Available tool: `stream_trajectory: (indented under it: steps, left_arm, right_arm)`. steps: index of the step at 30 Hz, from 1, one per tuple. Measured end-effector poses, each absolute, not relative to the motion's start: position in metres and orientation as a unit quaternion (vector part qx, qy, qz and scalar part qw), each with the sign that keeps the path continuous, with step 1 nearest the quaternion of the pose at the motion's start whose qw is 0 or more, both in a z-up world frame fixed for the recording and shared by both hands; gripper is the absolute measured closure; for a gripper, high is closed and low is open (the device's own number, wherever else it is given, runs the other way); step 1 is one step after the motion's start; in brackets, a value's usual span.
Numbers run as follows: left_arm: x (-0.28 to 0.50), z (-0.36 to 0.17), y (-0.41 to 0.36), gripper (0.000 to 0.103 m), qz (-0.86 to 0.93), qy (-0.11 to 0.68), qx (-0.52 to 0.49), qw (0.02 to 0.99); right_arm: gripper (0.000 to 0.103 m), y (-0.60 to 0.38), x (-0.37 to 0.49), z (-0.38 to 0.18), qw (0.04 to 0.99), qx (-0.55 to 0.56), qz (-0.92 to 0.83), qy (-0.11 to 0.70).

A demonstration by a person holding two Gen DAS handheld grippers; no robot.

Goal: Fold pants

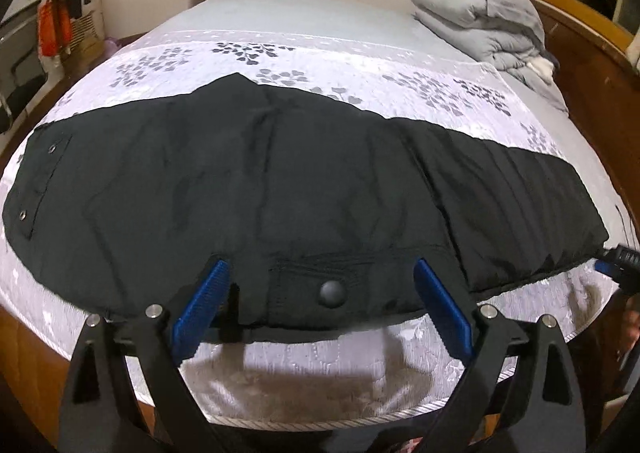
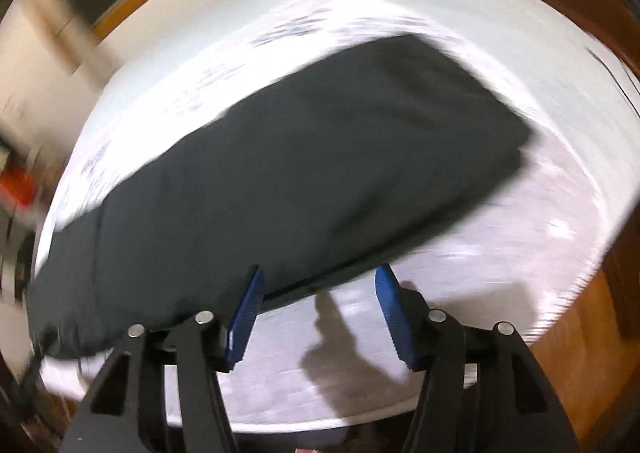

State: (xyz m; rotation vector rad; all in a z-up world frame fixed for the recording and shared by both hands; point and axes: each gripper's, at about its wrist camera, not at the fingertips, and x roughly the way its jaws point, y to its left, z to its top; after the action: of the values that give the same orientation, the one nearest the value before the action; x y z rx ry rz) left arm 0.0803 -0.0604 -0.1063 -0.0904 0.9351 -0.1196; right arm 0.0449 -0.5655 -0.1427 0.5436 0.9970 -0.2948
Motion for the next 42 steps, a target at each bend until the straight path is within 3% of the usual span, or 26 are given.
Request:
stream_trajectory:
  steps: [4,10,16,18,20,24,27,37,42]
  left_arm:
    - [0.092,-0.107,-0.067,0.010,-0.067,0.452,-0.052,0.888]
    - [0.100,-0.105,-0.088,0.010,-0.083,0.452,-0.037,0.888]
    - [0.110,-0.111,-0.107,0.009,-0.094,0.452,-0.008,0.887]
    - [0.113,-0.118,-0.108,0.009,-0.092,0.461,-0.004,0.883]
    - [0.114,-0.125,-0.106,0.009,-0.086,0.470,-0.005,0.879]
    - [0.114,-0.136,-0.099,0.009,-0.082,0.479,-0.005,0.874]
    - [0.113,-0.139,-0.099,0.009,-0.085,0.481,0.002,0.873]
    - [0.112,-0.131,-0.088,0.008,-0.084,0.479,-0.036,0.873]
    - [0.113,-0.115,-0.079,0.008,-0.061,0.471,-0.040,0.879]
  right_arm:
    - [0.041,-0.626,0.037,-0.154,0.802,0.341,-0.192,0.452]
    - [0.040,-0.645,0.053,-0.171,0.782,0.382,-0.215,0.443]
    - [0.029,-0.641,0.069,-0.181,0.777,0.390,-0.233,0.437]
    - [0.043,-0.640,0.075,-0.181,0.782,0.392,-0.224,0.429]
    - [0.049,-0.640,0.075,-0.182,0.780,0.395,-0.228,0.428]
    - [0.084,-0.650,0.072,-0.185,0.780,0.445,-0.201,0.393]
    - [0.089,-0.644,0.071,-0.174,0.794,0.429,-0.200,0.382]
    - [0.090,-0.553,0.091,-0.079,0.889,0.165,-0.216,0.369]
    - [0.090,-0.493,0.098,-0.044,0.920,0.085,-0.168,0.345]
